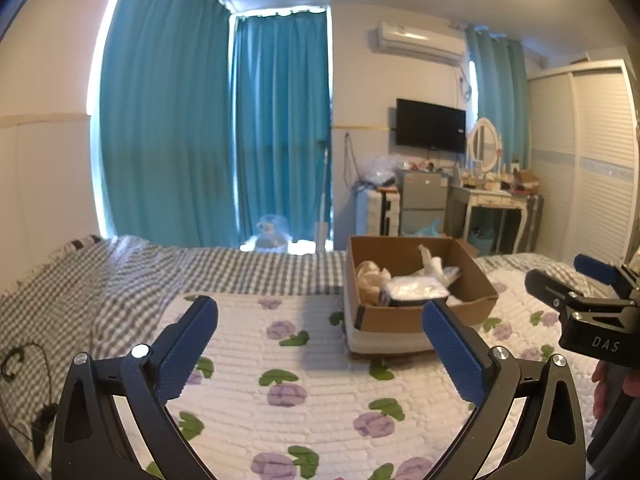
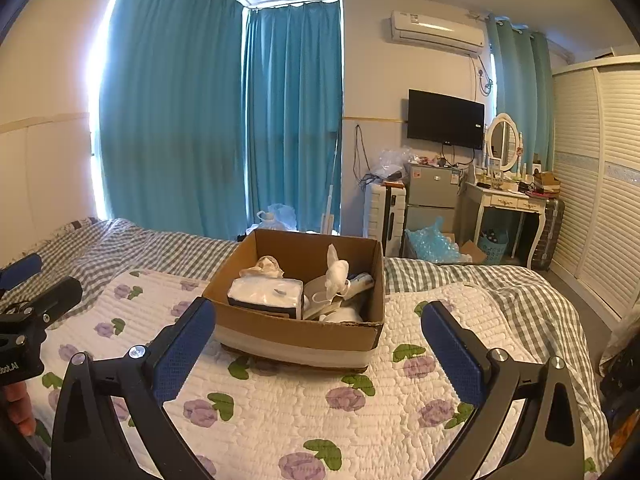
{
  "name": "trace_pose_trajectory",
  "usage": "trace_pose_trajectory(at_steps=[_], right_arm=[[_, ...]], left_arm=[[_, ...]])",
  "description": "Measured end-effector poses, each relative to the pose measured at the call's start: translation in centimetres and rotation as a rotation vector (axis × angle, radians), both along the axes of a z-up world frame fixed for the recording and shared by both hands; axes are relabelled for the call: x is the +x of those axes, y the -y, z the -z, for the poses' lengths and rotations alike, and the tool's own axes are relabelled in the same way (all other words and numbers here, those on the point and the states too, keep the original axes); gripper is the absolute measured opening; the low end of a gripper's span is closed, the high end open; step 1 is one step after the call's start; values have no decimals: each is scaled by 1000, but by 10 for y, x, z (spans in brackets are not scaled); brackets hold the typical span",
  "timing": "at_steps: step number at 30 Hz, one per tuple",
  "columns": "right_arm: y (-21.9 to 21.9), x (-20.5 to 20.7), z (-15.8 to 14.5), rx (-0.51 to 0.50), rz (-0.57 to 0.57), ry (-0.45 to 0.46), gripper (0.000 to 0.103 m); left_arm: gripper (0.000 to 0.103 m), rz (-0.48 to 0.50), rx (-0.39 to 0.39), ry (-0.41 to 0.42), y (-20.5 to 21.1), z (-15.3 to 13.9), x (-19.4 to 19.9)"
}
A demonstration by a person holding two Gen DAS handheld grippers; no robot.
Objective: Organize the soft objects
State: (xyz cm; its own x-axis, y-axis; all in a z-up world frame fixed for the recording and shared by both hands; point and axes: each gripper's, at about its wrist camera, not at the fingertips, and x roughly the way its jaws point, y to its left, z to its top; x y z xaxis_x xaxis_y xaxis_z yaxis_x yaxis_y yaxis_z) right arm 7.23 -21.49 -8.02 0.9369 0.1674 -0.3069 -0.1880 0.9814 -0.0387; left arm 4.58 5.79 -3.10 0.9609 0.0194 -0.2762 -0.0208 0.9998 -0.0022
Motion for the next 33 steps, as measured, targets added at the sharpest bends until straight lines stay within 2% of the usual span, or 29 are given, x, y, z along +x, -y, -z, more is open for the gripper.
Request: trace_pose_trajectory(at_steps=[33], right_arm=[[-12,-7,-1,4,-16,-12,103]], left_arm=[[103,4,-9,-23,-2,2,0]])
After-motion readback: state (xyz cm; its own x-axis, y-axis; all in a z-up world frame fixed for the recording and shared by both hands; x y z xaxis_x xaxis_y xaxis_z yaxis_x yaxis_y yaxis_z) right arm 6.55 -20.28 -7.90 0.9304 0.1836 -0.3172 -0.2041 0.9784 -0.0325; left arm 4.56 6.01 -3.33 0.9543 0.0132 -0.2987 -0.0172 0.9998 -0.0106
